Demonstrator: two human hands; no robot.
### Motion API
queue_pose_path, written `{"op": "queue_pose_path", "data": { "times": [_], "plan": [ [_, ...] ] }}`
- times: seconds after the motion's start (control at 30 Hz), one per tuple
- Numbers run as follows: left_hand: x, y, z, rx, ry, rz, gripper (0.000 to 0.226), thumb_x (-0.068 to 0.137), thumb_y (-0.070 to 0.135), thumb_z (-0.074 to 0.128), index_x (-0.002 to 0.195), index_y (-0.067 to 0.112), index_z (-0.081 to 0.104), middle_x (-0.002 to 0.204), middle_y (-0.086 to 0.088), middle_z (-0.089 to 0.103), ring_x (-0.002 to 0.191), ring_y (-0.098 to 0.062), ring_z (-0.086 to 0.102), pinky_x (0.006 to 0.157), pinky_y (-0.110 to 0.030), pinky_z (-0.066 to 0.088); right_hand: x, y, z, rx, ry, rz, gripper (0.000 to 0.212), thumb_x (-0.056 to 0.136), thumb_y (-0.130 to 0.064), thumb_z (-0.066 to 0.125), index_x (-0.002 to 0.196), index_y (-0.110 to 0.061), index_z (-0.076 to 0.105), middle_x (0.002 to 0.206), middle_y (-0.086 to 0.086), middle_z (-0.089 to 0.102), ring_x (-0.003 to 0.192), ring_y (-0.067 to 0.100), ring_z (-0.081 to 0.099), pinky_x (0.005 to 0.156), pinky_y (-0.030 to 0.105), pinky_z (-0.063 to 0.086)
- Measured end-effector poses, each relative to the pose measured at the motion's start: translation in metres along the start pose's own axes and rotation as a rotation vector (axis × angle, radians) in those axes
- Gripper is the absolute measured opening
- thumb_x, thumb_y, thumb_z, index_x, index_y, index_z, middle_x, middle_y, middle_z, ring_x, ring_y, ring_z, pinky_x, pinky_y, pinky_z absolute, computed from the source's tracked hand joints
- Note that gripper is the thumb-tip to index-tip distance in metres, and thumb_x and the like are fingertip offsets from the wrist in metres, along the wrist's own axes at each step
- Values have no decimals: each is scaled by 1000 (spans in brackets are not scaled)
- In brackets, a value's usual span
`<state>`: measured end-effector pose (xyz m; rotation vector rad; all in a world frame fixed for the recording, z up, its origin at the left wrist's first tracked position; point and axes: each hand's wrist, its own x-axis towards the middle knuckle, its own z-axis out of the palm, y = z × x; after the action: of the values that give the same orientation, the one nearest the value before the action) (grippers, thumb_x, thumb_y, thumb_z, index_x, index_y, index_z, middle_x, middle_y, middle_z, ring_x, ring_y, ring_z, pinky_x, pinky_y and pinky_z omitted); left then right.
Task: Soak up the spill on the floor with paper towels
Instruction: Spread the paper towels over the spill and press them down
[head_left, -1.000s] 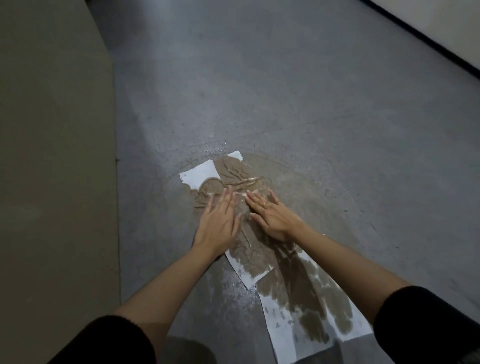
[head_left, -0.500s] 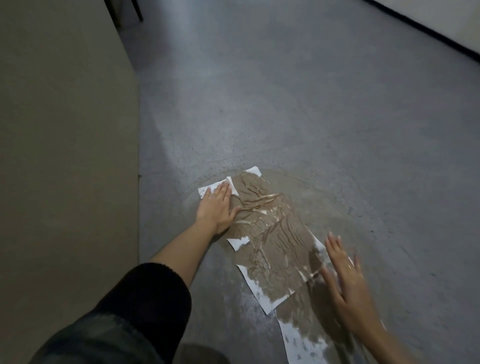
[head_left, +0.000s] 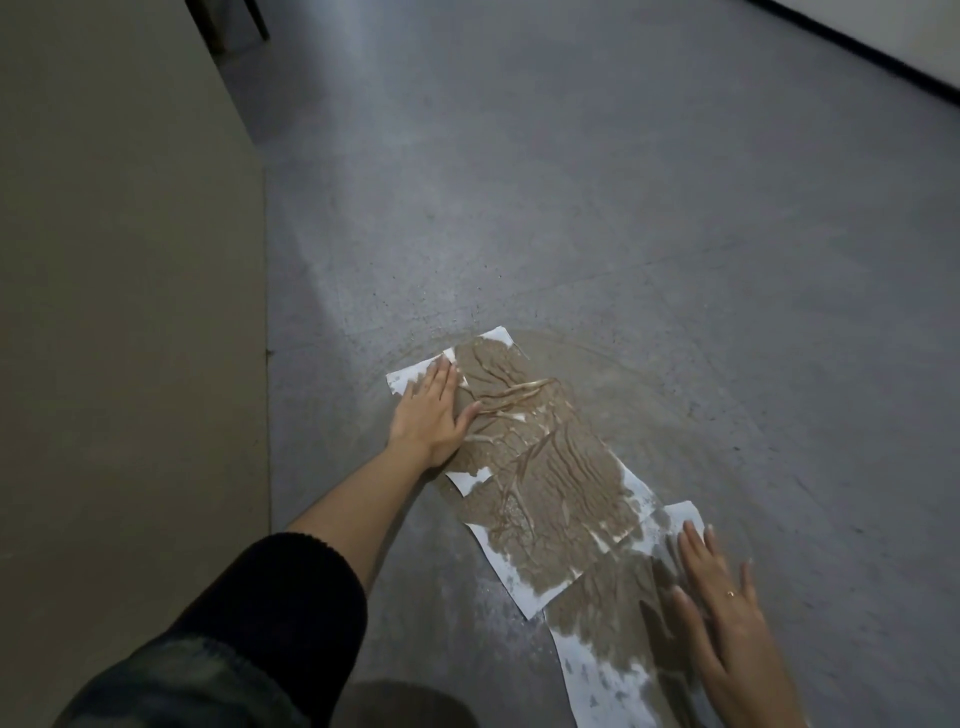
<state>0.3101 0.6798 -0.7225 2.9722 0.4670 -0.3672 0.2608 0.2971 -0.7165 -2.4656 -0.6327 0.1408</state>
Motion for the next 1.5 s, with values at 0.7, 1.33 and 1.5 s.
{"op": "queue_pose_path", "data": {
  "times": [0.7,1.33,1.5],
  "plan": [
    [-23,-5,5,-60,71,-308,79,95,61,7,152,7,-6,160,-9,-13,148,-20,-13,112,-48,-17,-13,-6,6,-18,-46,0,56,100,-50,24,153,-35,17,158,-10,24,148,10,15,120,25,-6],
    [-189,146,38,-258,256,501,67,102,50,19,154,14,-3,162,1,-10,149,-15,-5,117,-52,-5,-83,11,-7,-125,162,358,71,96,-56,13,151,-12,28,160,1,19,148,11,11,121,36,4],
    [-259,151,93,76,95,936,72,98,57,22,151,9,26,159,-9,20,147,-23,18,109,-51,19,-118,-2,12,-326,-45,447,76,91,-61,-6,153,-17,-7,159,-2,-19,147,11,-19,118,41,-16]
  ]
}}
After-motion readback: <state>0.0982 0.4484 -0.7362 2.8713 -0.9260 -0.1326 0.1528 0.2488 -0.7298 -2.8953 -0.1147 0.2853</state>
